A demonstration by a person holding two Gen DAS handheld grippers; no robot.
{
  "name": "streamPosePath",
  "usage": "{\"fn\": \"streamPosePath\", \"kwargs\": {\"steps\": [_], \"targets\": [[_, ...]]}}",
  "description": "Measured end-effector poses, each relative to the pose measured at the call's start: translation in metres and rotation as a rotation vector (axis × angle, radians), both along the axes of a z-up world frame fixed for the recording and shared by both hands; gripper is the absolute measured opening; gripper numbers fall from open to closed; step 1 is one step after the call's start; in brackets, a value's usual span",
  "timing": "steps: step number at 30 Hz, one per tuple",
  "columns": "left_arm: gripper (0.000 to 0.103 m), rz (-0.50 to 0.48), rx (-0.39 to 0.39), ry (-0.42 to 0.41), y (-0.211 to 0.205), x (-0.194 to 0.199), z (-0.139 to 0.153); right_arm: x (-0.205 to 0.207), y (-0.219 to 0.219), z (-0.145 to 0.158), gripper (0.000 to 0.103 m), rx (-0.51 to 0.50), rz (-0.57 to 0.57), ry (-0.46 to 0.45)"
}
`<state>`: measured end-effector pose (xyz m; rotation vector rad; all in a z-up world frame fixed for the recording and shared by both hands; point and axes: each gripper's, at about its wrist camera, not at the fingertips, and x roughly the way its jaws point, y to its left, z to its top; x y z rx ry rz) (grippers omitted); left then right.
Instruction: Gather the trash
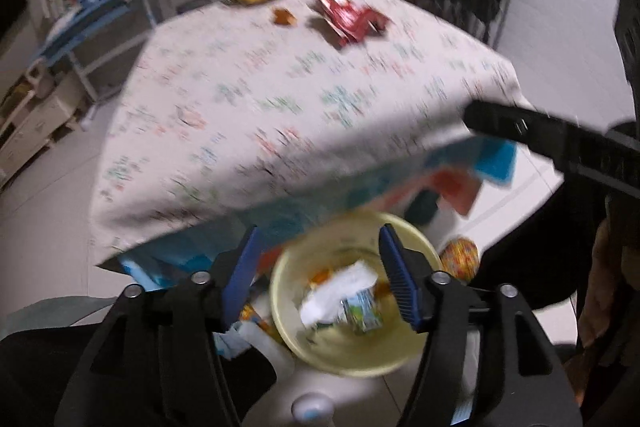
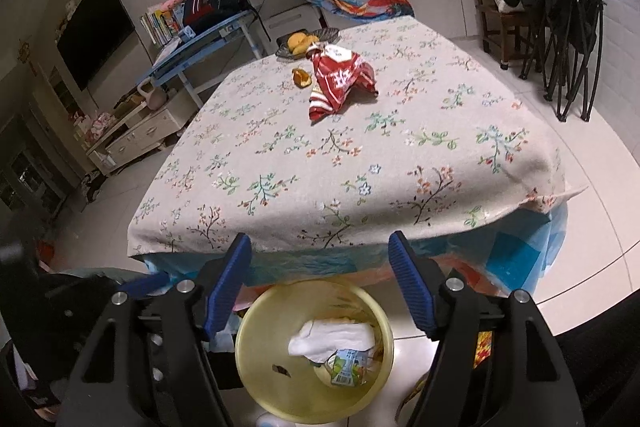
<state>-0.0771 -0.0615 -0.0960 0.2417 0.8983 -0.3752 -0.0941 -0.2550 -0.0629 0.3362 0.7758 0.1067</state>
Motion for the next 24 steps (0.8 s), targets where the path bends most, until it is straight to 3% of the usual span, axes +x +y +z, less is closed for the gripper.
{"fn": "streamPosePath", "kwargs": {"steps": [10,24], "targets": [[0.074,0.198,-0.073,-0.102,0.034,0.012,0.021,-0.002,0.015,0.010,0.076,-0.085,0.027,-0.062],[0.079,0.228,-0.085,-0.125,0.036,0.012,0.023,-0.002,0.021,0.010,0.077,-0.110,0.043,-0.070]]}}
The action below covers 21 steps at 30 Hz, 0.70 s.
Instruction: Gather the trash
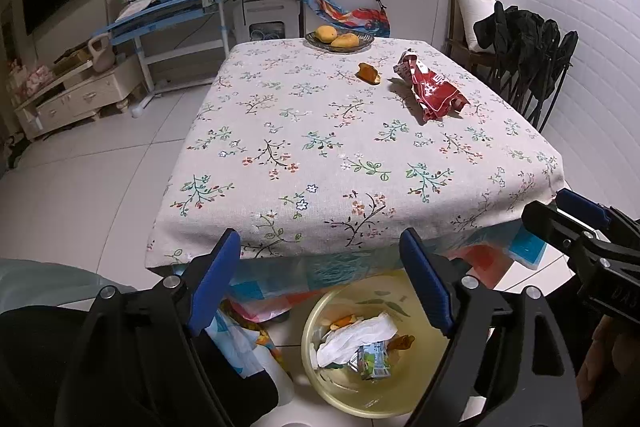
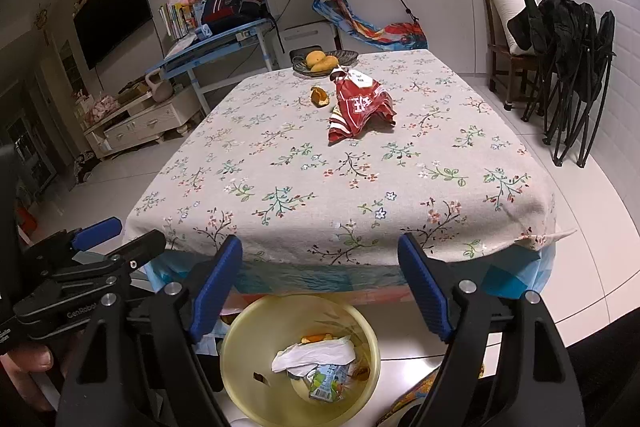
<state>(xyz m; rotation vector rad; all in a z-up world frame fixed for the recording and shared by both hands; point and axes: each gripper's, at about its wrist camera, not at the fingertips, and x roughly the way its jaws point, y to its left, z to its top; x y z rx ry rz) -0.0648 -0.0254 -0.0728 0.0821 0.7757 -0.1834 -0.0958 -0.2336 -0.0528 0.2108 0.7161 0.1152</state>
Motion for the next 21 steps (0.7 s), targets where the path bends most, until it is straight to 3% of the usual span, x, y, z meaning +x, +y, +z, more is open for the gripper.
{"fn": "streamPosePath", "kwargs": {"steps": [21], "targets": [[0.082,0.019,-0.010,-0.015,0.0002,0.0001,0.0034,0.0000,0.0034,-0.0034,0.078,-0.001,0.006,0.006]]}}
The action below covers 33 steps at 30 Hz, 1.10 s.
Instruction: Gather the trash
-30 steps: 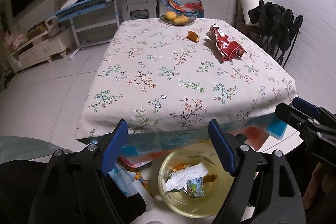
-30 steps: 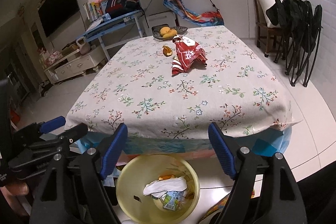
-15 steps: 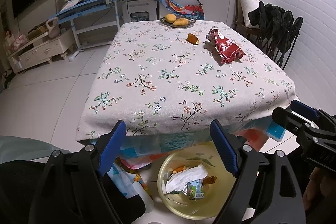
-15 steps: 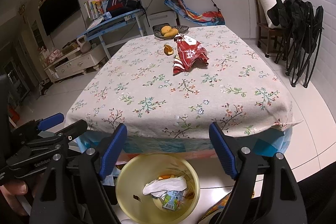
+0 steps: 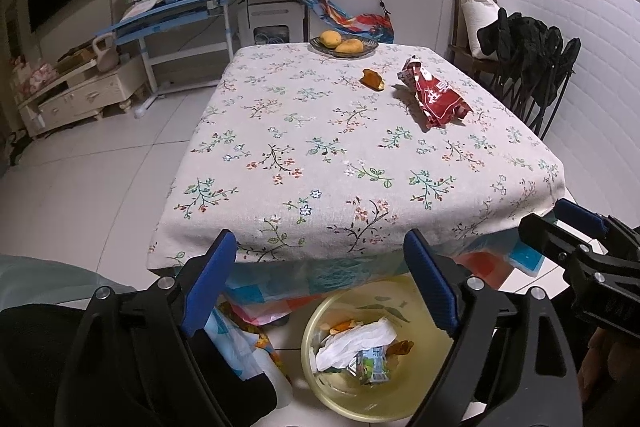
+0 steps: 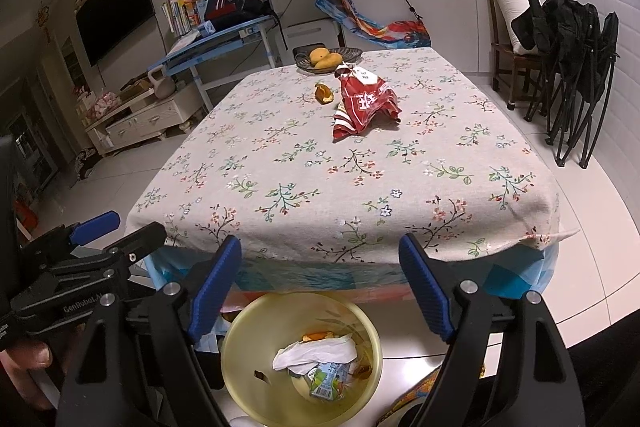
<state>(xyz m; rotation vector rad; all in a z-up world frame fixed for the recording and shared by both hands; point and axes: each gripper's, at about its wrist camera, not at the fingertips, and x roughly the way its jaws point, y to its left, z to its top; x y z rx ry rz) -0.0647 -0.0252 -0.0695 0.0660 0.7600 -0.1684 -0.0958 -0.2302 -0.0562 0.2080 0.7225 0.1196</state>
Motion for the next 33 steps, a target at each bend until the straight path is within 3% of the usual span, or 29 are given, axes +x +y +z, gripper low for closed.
{"fn": "streamPosePath", "kwargs": {"steps": [33], "targets": [[0.082,-0.004,-0.018,-0.017,-0.0022,-0.0016,0.0039,0.0049,0.0055,0.0060,0.081,0.001,0.011,-0.016]]}}
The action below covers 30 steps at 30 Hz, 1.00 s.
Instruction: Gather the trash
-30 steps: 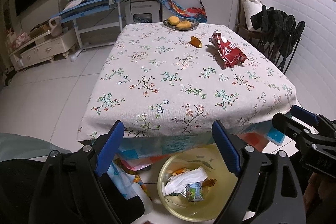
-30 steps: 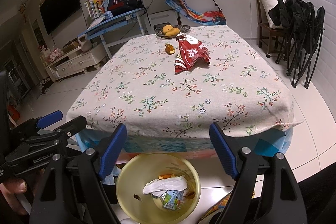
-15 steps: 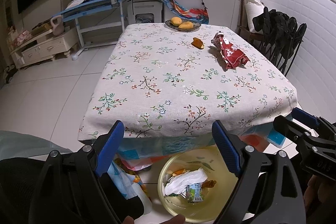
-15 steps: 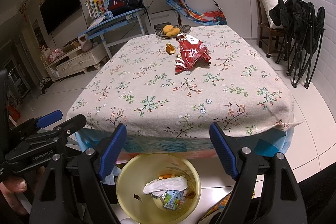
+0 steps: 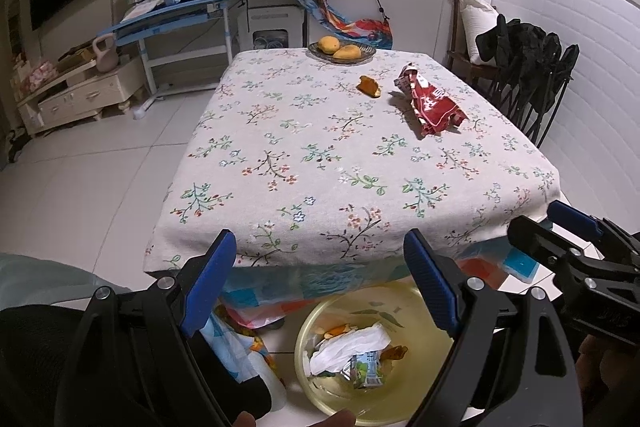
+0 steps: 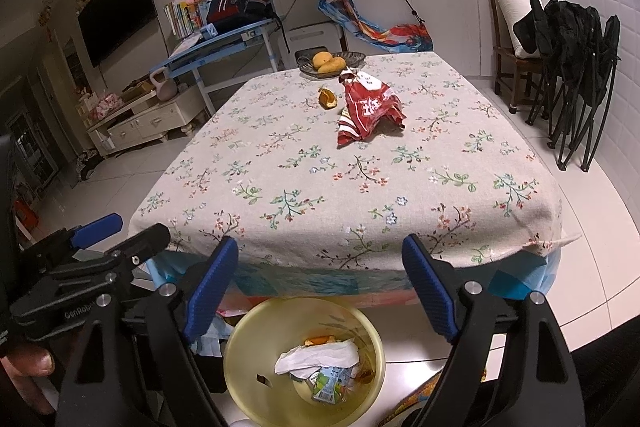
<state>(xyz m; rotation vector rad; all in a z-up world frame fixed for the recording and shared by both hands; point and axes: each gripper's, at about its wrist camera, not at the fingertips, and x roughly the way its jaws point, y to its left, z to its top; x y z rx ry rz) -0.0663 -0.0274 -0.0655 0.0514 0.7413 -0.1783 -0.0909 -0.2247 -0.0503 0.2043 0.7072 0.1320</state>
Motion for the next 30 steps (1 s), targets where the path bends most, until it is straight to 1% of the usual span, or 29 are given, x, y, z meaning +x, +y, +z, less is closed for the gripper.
{"fn": "streamPosePath", "kwargs": {"steps": [3,8,14,23,30], "targets": [[0.082,-0.018,0.000,-0.003,-0.003,0.002,0.004,0.007,0.001,0.003,0.081,0.001,0.005,-0.001],[0.082,-0.018,-0.002,-0.022,-0.004,0.011,0.013,0.024,-0.004,0.007,0.081,0.009,-0.006,-0.003],[0.083,-0.011,-0.002,-0.033,-0.006,0.037,0.020,0.052,-0.014,0.010,0.084,-0.008,-0.015,0.004],[0.083,-0.007,-0.024,-0.024,-0.012,0.090,0.026,0.116,-0.028,0.006,0.084,-0.041,-0.026,0.051],[0.083,-0.007,-0.081,0.016,-0.020,0.135,0.024,0.173,-0.029,-0.005,0.084,-0.087,-0.007,0.102]]}}
